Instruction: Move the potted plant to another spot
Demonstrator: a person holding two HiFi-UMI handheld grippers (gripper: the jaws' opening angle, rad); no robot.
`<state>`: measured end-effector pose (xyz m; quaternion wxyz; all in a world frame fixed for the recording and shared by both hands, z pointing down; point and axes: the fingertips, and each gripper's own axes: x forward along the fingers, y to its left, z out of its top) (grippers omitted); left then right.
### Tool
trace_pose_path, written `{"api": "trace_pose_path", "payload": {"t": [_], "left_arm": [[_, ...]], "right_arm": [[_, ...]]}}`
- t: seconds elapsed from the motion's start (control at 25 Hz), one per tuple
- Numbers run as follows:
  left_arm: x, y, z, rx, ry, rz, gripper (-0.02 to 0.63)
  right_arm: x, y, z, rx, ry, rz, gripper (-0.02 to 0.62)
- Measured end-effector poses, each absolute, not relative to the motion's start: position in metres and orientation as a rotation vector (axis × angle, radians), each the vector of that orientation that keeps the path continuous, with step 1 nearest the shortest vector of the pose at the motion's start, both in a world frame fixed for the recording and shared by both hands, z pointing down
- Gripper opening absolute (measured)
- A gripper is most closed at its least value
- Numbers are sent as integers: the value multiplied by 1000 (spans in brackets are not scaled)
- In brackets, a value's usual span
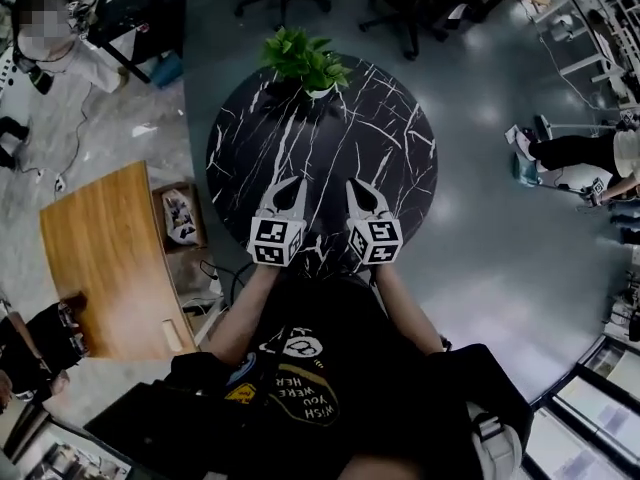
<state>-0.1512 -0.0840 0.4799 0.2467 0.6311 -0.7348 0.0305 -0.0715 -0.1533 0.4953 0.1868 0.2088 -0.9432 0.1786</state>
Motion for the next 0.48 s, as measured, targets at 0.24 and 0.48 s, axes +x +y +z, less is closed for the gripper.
{"api": "trace_pose_path", "payload": {"t": [0.24,0.48], "left_arm": [[-129,-93,442,1802,-2093,132,5],[-116,-92,425,1848,-2111,134,5]], "right_arm": [[-70,-145,452,569,-2729,451,2],[-76,-127,438,504,-2747,358,2]]}}
